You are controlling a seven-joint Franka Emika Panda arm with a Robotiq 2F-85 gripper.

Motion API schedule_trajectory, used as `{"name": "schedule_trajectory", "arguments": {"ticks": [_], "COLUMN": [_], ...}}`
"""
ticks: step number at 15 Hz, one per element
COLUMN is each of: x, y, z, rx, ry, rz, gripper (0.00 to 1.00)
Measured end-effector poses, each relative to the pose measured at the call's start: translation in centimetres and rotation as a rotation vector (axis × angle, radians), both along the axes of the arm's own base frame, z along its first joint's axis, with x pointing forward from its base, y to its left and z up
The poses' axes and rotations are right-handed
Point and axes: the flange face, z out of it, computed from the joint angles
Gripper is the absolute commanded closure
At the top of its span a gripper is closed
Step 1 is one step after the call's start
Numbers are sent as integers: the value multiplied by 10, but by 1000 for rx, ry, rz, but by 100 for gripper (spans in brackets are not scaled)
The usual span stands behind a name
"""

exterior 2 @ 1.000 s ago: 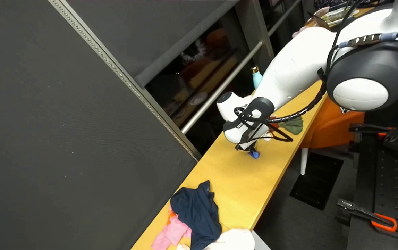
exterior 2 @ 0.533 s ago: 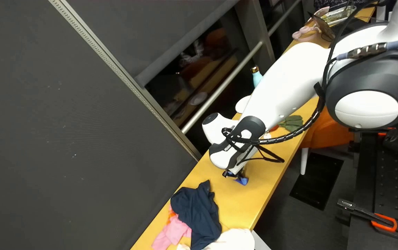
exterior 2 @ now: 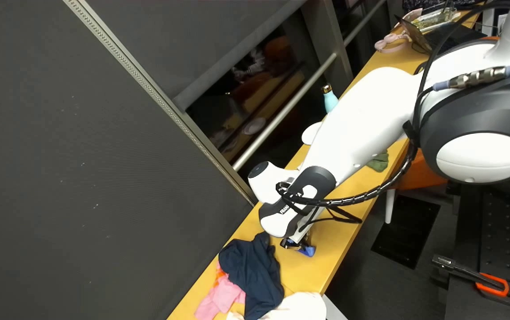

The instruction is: Use the blue sponge to wipe the table

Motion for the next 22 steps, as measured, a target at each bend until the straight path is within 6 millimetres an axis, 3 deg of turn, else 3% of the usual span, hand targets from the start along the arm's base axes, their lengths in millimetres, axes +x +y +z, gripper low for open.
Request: {"name": "schedule_trajectory", "arguments": {"ticks": [3,9,11,18,22], "x": [3,-4,-3,14,14], "y": [-42,-160,-183,-224,-221], "z": [2,2,2,4,4], "rx": [-57,-186,-194,-163,-107], "ry": [15,34,25,-57,-52], "rz": [-30,-129,-159,-270,-314], "gripper": [96,96,96,96,96]}}
